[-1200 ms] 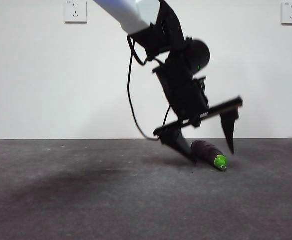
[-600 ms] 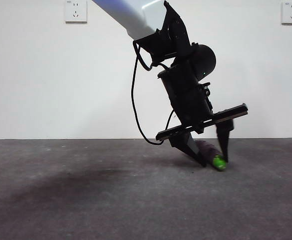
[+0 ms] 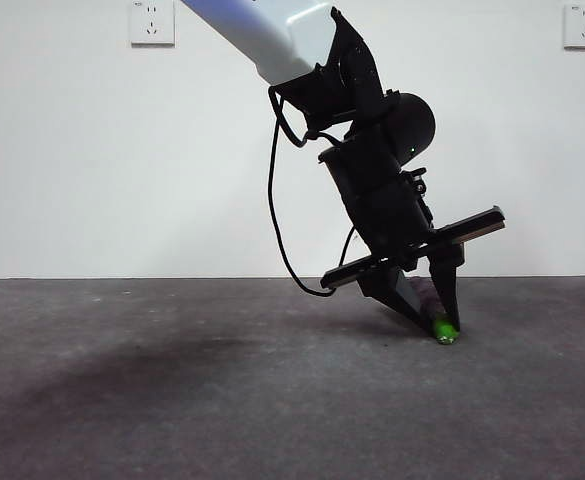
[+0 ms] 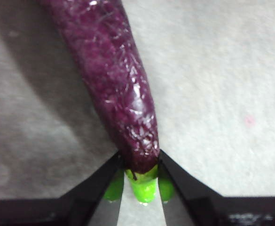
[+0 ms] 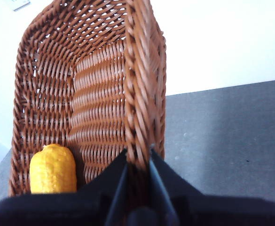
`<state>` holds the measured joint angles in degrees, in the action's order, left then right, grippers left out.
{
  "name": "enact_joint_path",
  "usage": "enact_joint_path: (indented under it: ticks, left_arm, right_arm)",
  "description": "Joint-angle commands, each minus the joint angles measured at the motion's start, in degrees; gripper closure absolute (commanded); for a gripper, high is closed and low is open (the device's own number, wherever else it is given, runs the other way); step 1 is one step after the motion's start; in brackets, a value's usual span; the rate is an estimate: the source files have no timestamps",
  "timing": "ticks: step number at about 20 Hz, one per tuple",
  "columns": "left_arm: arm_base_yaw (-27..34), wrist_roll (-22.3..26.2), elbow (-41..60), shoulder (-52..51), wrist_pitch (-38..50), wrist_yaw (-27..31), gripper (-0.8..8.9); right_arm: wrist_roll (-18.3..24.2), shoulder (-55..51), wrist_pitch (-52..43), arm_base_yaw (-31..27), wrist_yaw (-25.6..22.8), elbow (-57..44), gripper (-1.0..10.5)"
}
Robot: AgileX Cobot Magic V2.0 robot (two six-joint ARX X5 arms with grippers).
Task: Help me put the vegetables on the table into the basket
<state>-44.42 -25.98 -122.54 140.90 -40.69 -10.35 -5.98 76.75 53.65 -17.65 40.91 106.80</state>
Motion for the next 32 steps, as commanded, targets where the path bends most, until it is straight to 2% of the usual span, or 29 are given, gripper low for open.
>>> enact_joint_path:
  ticks: [1,4,9,18,21,27,29,32]
  left_arm:
    - [0.6,1.0,0.1,1.0,-1.8,-0.5,8.19]
    - [2.1,3.5,0.1,-1.0,-3.5,0.0,8.19]
    - [6.3,7.4,0.1,-7.0,-6.0,1.0,8.19]
    - [15.1,18.2,0.1,-20.0,-14.5,3.2,8.19]
    - [17.6,21.5,0.2,-23.9,-17.0,3.4,8.19]
    - [21.0,27.8,1.5,-33.1,-23.0,4.4,8.19]
    - [21.0,28.2,6.2,-37.3,-21.8,4.4,8.19]
    - [20.4,28.0,21.6,-46.8,-14.1,4.1,8.19]
  right_arm:
    - [-0.2,-0.5,-0.8,0.1,0.6,0.4,9.6]
    - [-0.2,-0.5,-0.4,0.1,-0.3,0.4,9.6]
    - [0.8,-0.5,1.2,0.0,-4.7,0.3,9.6]
    - [2.6,0.4,4.0,0.0,-8.4,-1.6,9.6]
    - [3.0,0.4,3.2,0.0,-8.4,-6.3,9.6]
    - [4.6,0.4,-2.8,0.1,-6.6,-26.2,9.6]
    - [4.6,0.4,-4.9,0.1,-6.3,-31.3,9.6]
    - [4.5,0.4,-8.3,0.7,-3.4,-37.0,9.6]
